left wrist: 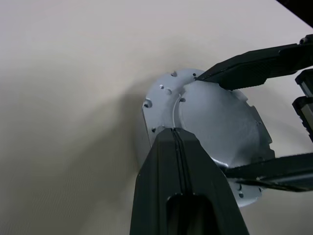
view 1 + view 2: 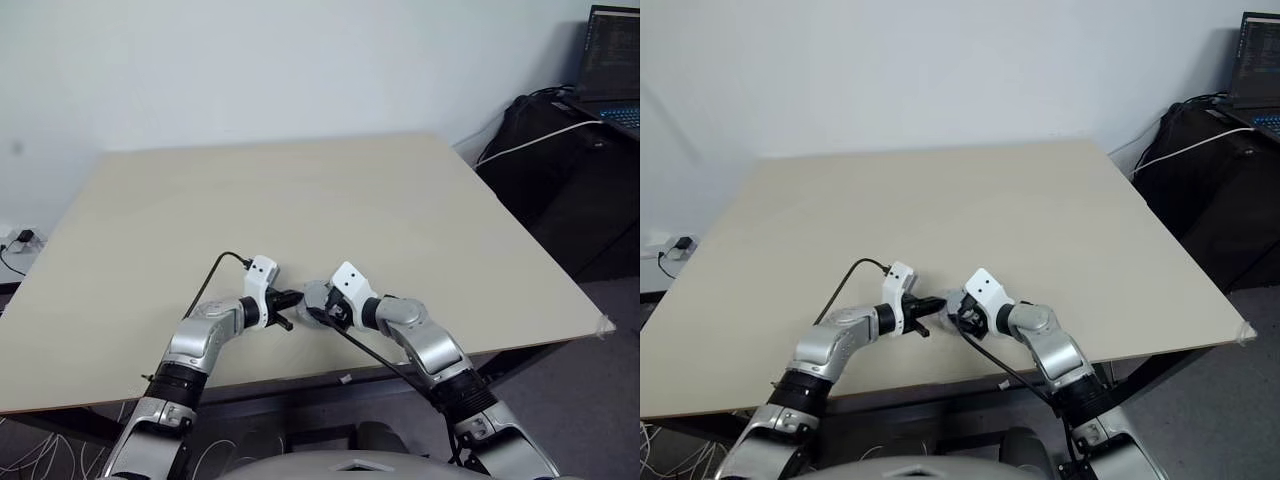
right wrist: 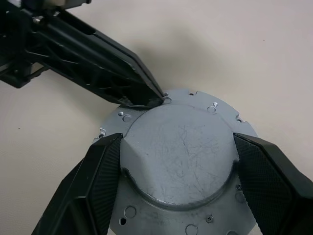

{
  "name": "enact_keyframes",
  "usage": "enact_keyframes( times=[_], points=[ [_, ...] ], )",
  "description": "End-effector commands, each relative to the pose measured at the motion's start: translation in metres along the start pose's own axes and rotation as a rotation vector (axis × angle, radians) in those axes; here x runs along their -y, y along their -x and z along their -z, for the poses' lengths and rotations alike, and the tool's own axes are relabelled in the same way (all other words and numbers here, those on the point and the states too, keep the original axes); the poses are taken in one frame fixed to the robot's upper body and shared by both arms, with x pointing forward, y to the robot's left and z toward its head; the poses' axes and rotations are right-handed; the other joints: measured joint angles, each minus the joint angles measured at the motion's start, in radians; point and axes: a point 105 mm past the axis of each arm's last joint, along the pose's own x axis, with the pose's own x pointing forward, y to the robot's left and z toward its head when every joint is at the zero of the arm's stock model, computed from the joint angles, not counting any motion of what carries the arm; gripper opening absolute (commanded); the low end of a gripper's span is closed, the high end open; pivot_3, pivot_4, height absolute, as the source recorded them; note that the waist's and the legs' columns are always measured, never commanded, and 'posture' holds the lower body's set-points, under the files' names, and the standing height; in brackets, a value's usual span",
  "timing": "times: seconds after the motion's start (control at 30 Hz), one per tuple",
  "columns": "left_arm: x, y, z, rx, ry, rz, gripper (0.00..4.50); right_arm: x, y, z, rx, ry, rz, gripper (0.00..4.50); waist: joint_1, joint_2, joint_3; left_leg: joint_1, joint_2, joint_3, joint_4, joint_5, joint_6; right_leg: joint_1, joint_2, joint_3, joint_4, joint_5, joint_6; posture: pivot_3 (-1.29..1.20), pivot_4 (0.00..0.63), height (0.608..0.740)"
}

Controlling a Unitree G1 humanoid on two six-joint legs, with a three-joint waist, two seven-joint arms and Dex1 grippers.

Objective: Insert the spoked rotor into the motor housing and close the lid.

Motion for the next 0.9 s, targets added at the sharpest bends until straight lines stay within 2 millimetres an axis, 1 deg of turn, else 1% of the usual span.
enact_keyframes(
  times=[0.03, 0.2, 0.27, 0.3, 0.33, 0.37, 0.5, 0.7, 0.9],
  points=[
    [0.001, -0.005, 0.005, -0.048, -0.009, -0.001, 0.00, -0.010, -0.004, 0.012, -0.047, -0.009, -0.039, 3.23, -0.001, 0.000, 0.000, 0.000, 0.000, 0.000, 0.000, 0.000, 0.000, 0.000, 0.000, 0.000, 0.000, 0.000, 0.000, 0.00, 0.000, 0.740],
    [0.003, -0.006, 0.006, -0.053, -0.007, 0.006, 0.00, -0.012, -0.003, 0.011, -0.038, -0.012, -0.052, 3.23, -0.003, 0.000, -0.001, 0.000, 0.000, 0.000, 0.000, 0.000, 0.000, 0.000, 0.000, 0.000, 0.000, 0.000, 0.000, 0.00, 0.000, 0.740],
    [0.004, -0.006, 0.007, -0.058, -0.009, 0.011, 0.00, -0.013, -0.002, 0.008, -0.014, -0.024, -0.055, 3.23, -0.003, -0.001, -0.001, 0.000, 0.000, 0.000, 0.000, 0.000, 0.000, 0.000, 0.000, 0.000, 0.000, 0.000, 0.001, 0.00, 0.000, 0.740],
    [0.004, -0.006, 0.007, -0.060, -0.010, 0.013, 0.00, -0.012, -0.002, 0.006, -0.002, -0.031, -0.055, 3.95, -0.003, -0.001, -0.001, 0.000, 0.000, 0.000, 0.000, 0.000, 0.000, 0.000, 0.000, 0.000, 0.000, 0.000, 0.001, 0.00, 0.000, 0.740],
    [0.005, -0.006, 0.008, -0.062, -0.011, 0.015, 0.00, -0.012, -0.002, 0.004, 0.008, -0.036, -0.056, 4.14, -0.004, -0.001, -0.001, 0.000, 0.000, 0.000, 0.000, 0.000, 0.000, 0.000, 0.000, 0.000, 0.000, 0.000, 0.001, 0.00, 0.000, 0.740],
    [0.005, -0.007, 0.008, -0.062, -0.011, 0.016, 0.00, -0.012, -0.002, 0.003, 0.012, -0.038, -0.057, 4.47, -0.004, -0.001, -0.001, 0.000, 0.000, 0.000, 0.000, 0.000, 0.000, 0.000, 0.000, 0.000, 0.000, 0.000, 0.001, 0.00, 0.000, 0.740],
    [0.006, -0.007, 0.007, -0.060, -0.012, 0.022, 0.00, -0.010, -0.001, -0.004, 0.045, -0.034, -0.033, 4.49, -0.005, -0.001, -0.001, 0.000, 0.000, 0.000, 0.000, 0.000, 0.000, 0.001, 0.000, 0.000, 0.000, -0.002, 0.003, 0.00, 0.000, 0.740],
    [0.006, -0.007, 0.008, -0.057, -0.012, 0.022, 0.00, -0.007, 0.001, -0.017, 0.120, -0.044, 0.009, 4.49, -0.003, -0.001, -0.001, 0.000, 0.000, -0.001, 0.000, 0.000, 0.000, 0.001, -0.001, 0.000, 0.000, -0.001, 0.002, 0.00, 0.000, 0.740],
    [0.007, -0.007, 0.010, -0.059, -0.012, 0.028, 0.00, 0.009, 0.006, -0.034, 0.215, -0.048, 0.120, 4.49, -0.002, -0.001, 0.000, 0.000, 0.000, -0.001, 0.000, 0.000, 0.000, 0.000, -0.001, 0.000, 0.000, -0.002, 0.003, 0.00, 0.000, 0.740]
  ],
)
